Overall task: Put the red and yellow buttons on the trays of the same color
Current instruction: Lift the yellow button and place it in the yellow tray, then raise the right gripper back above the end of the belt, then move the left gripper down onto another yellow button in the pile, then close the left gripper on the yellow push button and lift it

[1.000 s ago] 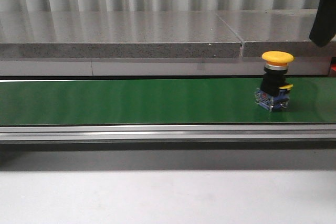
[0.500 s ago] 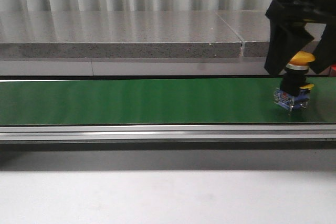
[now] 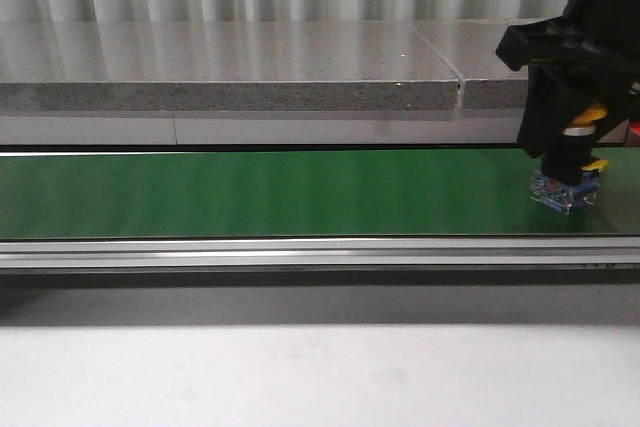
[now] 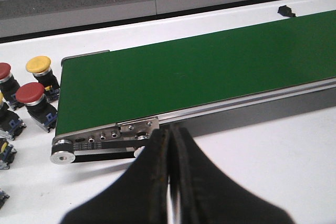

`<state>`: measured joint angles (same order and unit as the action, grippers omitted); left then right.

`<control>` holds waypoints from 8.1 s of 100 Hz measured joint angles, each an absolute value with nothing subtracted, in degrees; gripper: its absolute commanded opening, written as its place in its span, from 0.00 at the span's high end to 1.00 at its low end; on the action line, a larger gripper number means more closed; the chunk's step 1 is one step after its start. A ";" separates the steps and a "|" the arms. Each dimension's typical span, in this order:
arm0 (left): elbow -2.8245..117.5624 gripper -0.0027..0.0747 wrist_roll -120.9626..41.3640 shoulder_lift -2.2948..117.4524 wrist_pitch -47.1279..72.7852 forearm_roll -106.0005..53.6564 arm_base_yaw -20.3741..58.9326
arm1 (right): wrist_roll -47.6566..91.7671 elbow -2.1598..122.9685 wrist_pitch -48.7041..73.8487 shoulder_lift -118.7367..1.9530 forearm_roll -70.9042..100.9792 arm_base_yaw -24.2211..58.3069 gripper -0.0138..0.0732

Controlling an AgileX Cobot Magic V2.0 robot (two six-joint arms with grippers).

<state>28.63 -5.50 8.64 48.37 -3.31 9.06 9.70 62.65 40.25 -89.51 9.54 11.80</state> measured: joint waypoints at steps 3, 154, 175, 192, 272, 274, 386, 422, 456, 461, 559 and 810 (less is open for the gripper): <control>28.63 0.99 -5.50 8.64 48.37 -3.31 9.06 | 9.70 62.65 40.37 -89.09 9.54 11.67 0.61; 28.63 0.99 -5.50 8.64 48.37 -3.31 9.06 | 1.99 62.65 38.28 -95.23 10.59 -30.13 0.61; 28.63 0.99 -5.50 8.64 48.37 -3.31 9.06 | 1.99 62.65 35.36 -98.03 11.67 -30.13 0.61; 28.63 0.99 -5.50 8.64 48.37 -3.31 9.06 | 1.99 62.65 34.53 -98.16 12.00 -30.13 0.61; 28.63 0.99 -5.50 8.64 48.37 -3.31 9.06 | 1.89 62.65 33.99 -101.34 12.25 -30.13 0.19; 28.63 0.99 -5.50 8.64 48.37 -3.31 9.06 | 1.89 62.65 33.88 -101.34 12.25 -30.13 0.19; 28.63 0.99 -5.50 8.64 48.37 -3.31 9.06 | 2.20 62.65 42.39 -69.27 10.77 -13.72 0.92; 28.63 0.99 -5.50 8.64 48.37 -3.31 9.06 | 4.50 58.92 43.09 -59.07 10.41 -3.92 0.92; 28.63 0.99 -5.50 8.64 48.37 -3.31 9.06 | 7.18 46.28 42.02 -44.46 10.30 0.28 0.92; 28.63 0.99 -5.50 8.64 48.37 -3.31 9.06 | 7.31 44.32 42.02 -41.90 10.30 0.28 0.92; 35.16 0.99 2.84 22.87 44.34 6.63 9.06 | 7.94 29.70 41.35 -17.54 10.23 0.28 0.92; 71.23 0.46 3.28 104.07 60.98 -3.37 -34.46 | 8.04 29.70 41.35 -17.54 10.23 0.28 0.92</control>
<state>71.23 3.28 104.07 60.98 -3.37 -34.46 8.04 29.70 41.35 -17.54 10.23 0.28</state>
